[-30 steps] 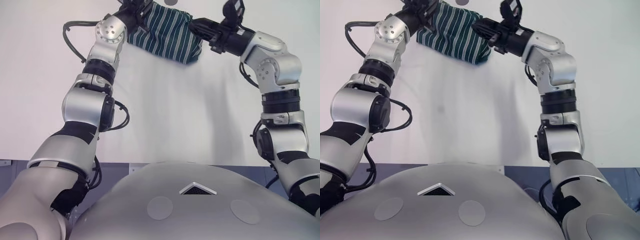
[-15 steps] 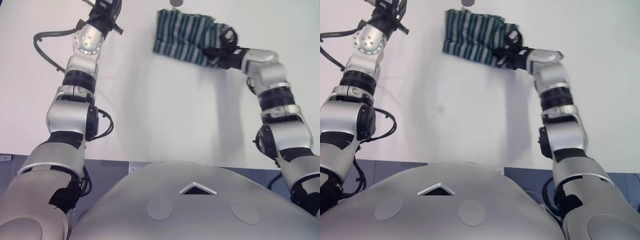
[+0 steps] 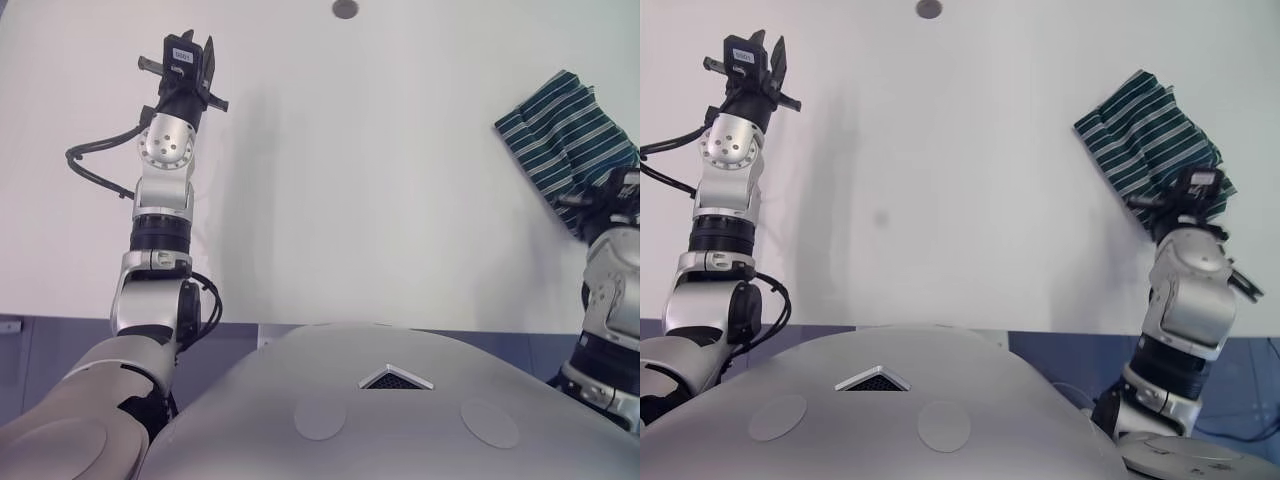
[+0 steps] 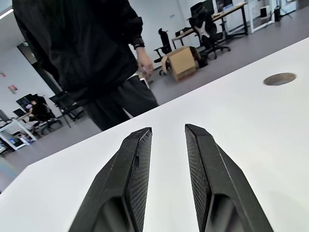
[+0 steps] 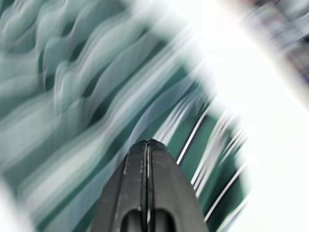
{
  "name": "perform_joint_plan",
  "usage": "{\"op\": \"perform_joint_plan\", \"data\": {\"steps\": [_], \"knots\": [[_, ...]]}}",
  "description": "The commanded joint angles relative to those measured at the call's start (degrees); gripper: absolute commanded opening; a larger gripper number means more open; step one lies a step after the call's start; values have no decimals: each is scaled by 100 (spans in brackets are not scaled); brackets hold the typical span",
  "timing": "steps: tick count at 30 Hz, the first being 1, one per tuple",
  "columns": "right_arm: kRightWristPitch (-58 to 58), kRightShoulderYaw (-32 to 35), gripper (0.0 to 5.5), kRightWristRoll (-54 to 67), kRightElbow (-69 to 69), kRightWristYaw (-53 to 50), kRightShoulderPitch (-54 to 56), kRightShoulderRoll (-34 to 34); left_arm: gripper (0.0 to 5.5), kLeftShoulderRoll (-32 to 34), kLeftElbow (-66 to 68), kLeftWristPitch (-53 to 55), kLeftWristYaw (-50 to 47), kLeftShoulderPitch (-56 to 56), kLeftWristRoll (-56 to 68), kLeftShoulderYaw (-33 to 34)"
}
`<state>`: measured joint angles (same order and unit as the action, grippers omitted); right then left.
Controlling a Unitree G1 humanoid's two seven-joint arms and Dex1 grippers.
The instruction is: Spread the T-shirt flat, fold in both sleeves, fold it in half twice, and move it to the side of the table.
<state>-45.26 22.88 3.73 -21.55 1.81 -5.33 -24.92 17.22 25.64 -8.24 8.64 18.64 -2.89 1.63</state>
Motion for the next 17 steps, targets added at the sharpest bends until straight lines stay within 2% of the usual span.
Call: {"op": "perform_joint_plan", "data": {"steps": [1, 4, 6, 10, 17], "knots": [[975, -970, 5, -451, 50, -297, 2012, 62, 126, -297, -531, 515, 171, -137, 345, 8], [1324, -1493, 0, -479, 345, -631, 2061, 935, 74, -672, -892, 962, 264, -98, 857, 138], [1472, -1759, 0, -523, 434, -794, 2002, 1349, 71, -771, -1035, 1157, 339, -97, 1037, 161], [1856, -2026, 0, -639, 807, -862, 1973, 1686, 12, -913, -1202, 1514, 314, -193, 1127, 142], [1903, -2214, 0, -818, 822, -1151, 1711, 2194, 5, -781, -1082, 1949, 379, -32, 1368, 458]]}}
